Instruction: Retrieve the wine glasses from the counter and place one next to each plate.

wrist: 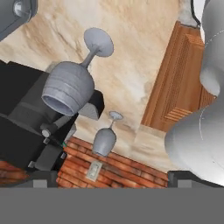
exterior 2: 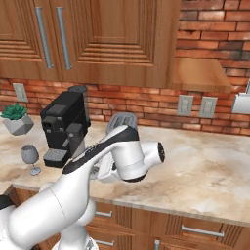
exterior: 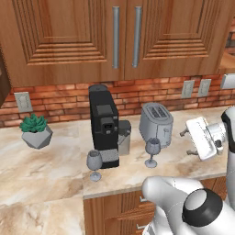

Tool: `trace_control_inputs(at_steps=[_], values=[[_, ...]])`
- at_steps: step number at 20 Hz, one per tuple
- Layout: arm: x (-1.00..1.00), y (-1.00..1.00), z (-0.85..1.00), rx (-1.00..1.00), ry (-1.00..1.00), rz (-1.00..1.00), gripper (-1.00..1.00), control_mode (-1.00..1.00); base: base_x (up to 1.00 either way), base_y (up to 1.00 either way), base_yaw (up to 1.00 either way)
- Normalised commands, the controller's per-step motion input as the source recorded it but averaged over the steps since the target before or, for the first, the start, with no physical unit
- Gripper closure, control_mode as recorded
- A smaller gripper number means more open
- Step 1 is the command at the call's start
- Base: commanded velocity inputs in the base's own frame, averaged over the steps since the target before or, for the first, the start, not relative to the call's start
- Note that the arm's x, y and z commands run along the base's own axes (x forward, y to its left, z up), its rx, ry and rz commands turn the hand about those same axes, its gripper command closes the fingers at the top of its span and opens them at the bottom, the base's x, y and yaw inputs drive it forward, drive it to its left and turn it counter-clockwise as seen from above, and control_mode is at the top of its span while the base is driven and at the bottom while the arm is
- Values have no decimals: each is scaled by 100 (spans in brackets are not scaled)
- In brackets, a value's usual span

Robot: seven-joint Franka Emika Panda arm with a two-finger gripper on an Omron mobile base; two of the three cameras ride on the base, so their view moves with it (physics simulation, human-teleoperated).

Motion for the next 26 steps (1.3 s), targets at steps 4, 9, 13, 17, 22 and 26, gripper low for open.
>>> trace_control_inputs(at_steps=[4, 9, 13, 17, 22, 26], values=[[13, -3, -30, 14, 0, 0, -100, -100, 0, 0, 0], [14, -1, -29, 11, -2, 4, -100, -100, 0, 0, 0], [9, -4, -27, 12, -3, 4, -100, -100, 0, 0, 0], [20, 0, -25, 9, 0, 5, -100, -100, 0, 0, 0], [24, 0, -27, 5, 0, 1, -100, -100, 0, 0, 0], [6, 0, -20, 4, 2, 9, -100, -100, 0, 0, 0]])
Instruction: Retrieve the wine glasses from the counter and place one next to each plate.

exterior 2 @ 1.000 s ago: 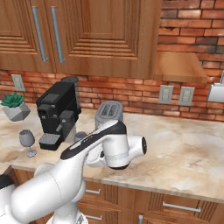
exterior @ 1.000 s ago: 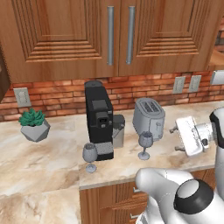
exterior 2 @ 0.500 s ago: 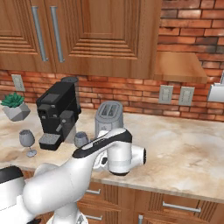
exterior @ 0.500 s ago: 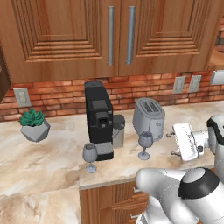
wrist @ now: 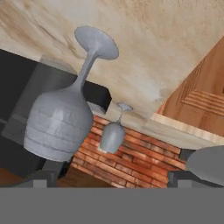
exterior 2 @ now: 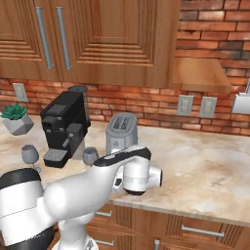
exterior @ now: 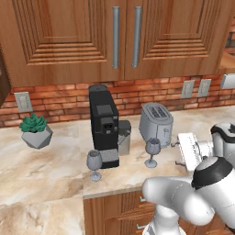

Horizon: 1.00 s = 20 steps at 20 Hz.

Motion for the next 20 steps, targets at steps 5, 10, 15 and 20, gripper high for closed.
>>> trace_control_inputs(at_steps=[5, 10, 15, 20], values=[[26, 1, -20, 1, 11, 11, -100, -100, 0, 0, 0], [34, 2, -18, 0, 9, 1, -100, -100, 0, 0, 0], [19, 0, -14, 0, 0, 0, -100, -100, 0, 0, 0], [28, 0, -22, 0, 0, 0, -100, -100, 0, 0, 0]])
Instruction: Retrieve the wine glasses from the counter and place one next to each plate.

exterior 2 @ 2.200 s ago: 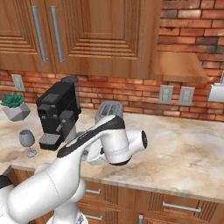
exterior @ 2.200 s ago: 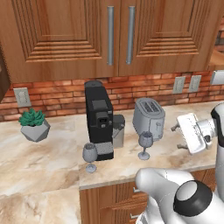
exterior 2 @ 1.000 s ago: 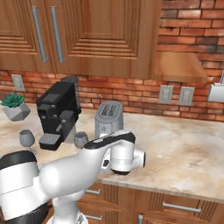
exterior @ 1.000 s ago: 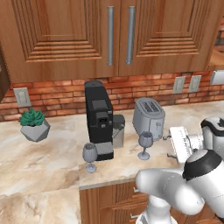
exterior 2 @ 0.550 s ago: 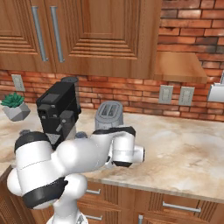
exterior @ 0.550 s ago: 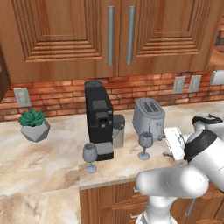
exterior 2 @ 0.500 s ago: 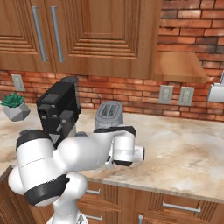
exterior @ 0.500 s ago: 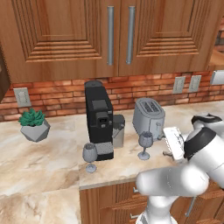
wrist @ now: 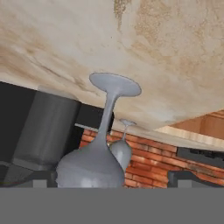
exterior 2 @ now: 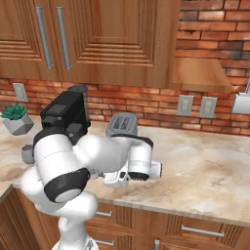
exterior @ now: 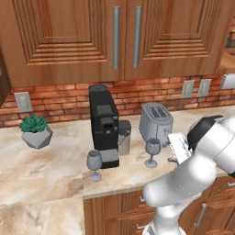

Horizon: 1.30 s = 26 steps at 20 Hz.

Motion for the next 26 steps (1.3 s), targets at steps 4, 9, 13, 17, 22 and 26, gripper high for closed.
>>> trace_control_inputs(at_steps=[4, 9, 13, 17, 22, 26], values=[[24, 0, -26, 0, 0, 0, -100, -100, 0, 0, 0], [5, 0, -16, 0, 1, 0, -100, -100, 0, 0, 0], [0, 1, -8, 0, 14, 0, -100, -100, 0, 0, 0], [1, 19, -13, 0, 15, 0, -100, -100, 0, 0, 0], [4, 24, -13, 0, 13, 0, -100, -100, 0, 0, 0], [0, 31, -11, 0, 7, 0, -100, -100, 0, 0, 0]])
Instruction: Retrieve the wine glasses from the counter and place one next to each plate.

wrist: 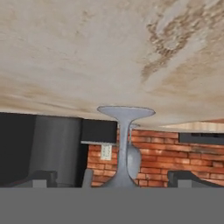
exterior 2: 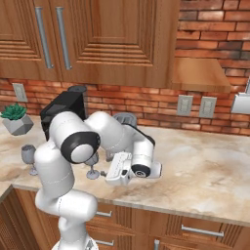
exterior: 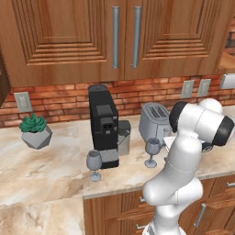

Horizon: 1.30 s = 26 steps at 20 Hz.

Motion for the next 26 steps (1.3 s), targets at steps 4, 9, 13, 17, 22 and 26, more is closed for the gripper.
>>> trace_control_inputs(at_steps=[4, 9, 13, 17, 22, 26], values=[[6, 23, -2, 0, 5, 0, -100, -100, 0, 0, 0], [20, 27, -6, 0, 2, 0, -100, -100, 0, 0, 0], [0, 37, -22, 0, 0, 0, -100, -100, 0, 0, 0], [-10, 33, -15, 0, 0, 0, -100, -100, 0, 0, 0], [0, 28, -7, 0, 4, 0, -100, -100, 0, 0, 0], [-38, 38, -12, 0, 5, 0, -100, -100, 0, 0, 0]])
